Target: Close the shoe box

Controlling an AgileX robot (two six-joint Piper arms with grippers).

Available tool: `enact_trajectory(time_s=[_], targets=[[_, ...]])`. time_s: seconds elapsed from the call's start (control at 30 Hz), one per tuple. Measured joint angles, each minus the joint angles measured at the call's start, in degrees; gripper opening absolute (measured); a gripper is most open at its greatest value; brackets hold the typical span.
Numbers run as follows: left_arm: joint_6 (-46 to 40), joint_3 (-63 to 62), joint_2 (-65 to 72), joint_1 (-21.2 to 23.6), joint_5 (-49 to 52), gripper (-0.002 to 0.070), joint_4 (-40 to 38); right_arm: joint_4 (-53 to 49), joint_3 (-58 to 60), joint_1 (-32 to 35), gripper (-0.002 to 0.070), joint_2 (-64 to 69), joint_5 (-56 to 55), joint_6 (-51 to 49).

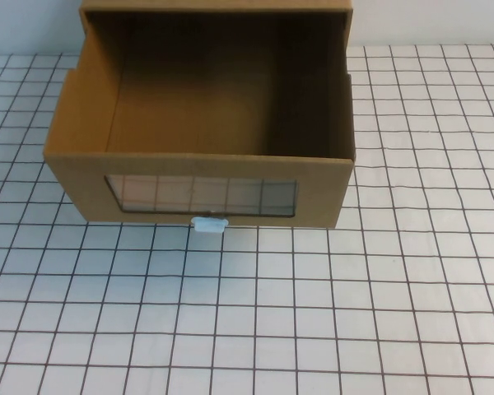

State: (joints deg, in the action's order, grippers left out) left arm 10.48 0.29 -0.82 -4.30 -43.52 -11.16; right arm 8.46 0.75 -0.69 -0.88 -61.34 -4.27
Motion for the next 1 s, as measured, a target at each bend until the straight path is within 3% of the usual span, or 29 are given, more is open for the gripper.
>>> enact_trajectory(time_s=[0.13,0.43,0.63,0.8,0.9,1.0], targets=[[-2.22,-6.89,0.08,0.0,0.85,-0.0005,-3.62,3.38,-7.42,0.0,-0.0013,0.0,4.79,-0.21],[-9.39,-31.06,12.32,0.0,8.87,-0.0005,-4.25,6.13,-37.57,0.0,-0.0013,4.41,35.76,-0.48],[-9.76,-51.44,31.48,0.0,37.55,-0.0005,-4.25,6.38,-53.47,0.02,-0.0013,16.87,59.1,-0.6],[-10.48,-69.02,51.14,0.0,67.05,-0.0005,-3.21,6.24,-62.22,0.02,-0.0013,30.22,86.96,-0.46],[-11.55,-76.75,61.87,0.0,76.59,-0.0005,-2.58,4.81,-63.11,0.02,-0.0013,36.06,97.22,1.75],[-11.79,-83.45,71.88,0.04,80.88,-0.0005,-4.01,5.39,-62.74,0.02,-0.0013,40.1,100.23,2.83]])
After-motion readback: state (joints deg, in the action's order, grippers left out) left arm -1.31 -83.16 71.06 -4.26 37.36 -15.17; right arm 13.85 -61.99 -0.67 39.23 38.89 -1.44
